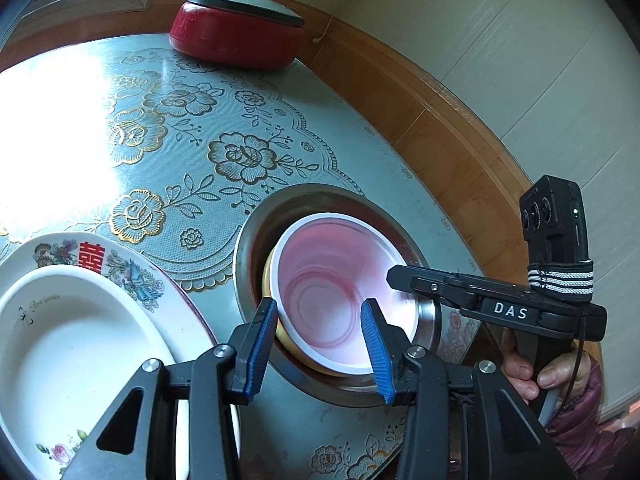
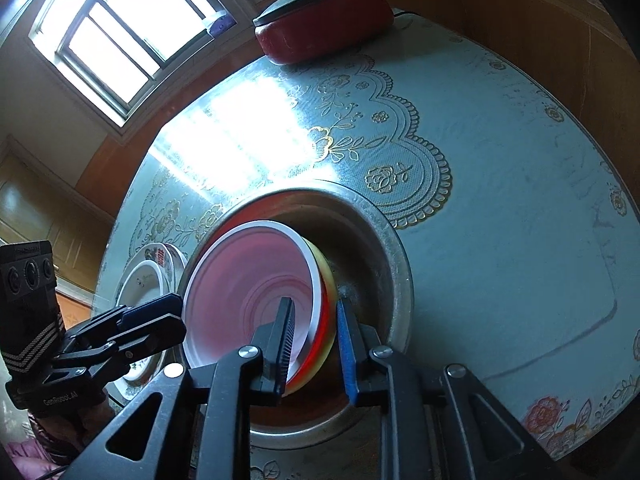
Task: Organize plates and bowls
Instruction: 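Lower the red cup into the yellow bowl and open the right tool, then grasp the steel bowl rim with both tools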
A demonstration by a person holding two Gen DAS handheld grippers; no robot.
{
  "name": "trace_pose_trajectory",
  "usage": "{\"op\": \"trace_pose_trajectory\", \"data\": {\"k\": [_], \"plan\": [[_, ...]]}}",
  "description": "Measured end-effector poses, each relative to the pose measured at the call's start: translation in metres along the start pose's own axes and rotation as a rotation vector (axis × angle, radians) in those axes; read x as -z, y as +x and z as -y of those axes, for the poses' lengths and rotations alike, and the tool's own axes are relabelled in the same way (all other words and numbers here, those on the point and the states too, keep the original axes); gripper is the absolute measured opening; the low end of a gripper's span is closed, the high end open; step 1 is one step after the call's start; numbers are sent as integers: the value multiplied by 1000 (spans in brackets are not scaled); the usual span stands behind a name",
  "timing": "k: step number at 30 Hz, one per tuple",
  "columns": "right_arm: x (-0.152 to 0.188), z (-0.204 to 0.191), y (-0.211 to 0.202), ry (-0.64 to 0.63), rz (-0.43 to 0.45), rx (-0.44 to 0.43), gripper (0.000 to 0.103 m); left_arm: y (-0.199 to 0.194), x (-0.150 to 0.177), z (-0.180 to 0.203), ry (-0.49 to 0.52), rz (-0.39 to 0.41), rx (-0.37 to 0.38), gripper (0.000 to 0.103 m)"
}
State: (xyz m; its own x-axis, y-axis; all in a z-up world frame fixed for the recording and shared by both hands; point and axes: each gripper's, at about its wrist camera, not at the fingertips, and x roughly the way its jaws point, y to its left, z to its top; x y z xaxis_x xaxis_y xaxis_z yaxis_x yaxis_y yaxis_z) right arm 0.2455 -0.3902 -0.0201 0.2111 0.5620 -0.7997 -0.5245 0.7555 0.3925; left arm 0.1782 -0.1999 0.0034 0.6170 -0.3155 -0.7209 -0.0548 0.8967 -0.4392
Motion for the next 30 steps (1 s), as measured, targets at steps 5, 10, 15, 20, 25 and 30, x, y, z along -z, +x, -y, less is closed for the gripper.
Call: {"op": "trace_pose_trajectory", "data": {"k": [5,10,15,20,25,30], "plan": [[-1,-7,9,-70,-34,66,20,-3,2,0,3,3,14,44],[-5,-20,13,-181,-30,176,20,-2,3,1,6,-2,26,44],[-6,-41,16,-349,-3,347,20,6,3,4,25,-27,46,44],[-12,-44,18,-366,1,357,20,15,1,8,40,-36,54,46],[-16,-44,19,-343,5,331,22,18,-1,9,46,-31,52,48],[-14,-39,16,-305,20,300,27,18,0,8,52,-32,54,49]]}}
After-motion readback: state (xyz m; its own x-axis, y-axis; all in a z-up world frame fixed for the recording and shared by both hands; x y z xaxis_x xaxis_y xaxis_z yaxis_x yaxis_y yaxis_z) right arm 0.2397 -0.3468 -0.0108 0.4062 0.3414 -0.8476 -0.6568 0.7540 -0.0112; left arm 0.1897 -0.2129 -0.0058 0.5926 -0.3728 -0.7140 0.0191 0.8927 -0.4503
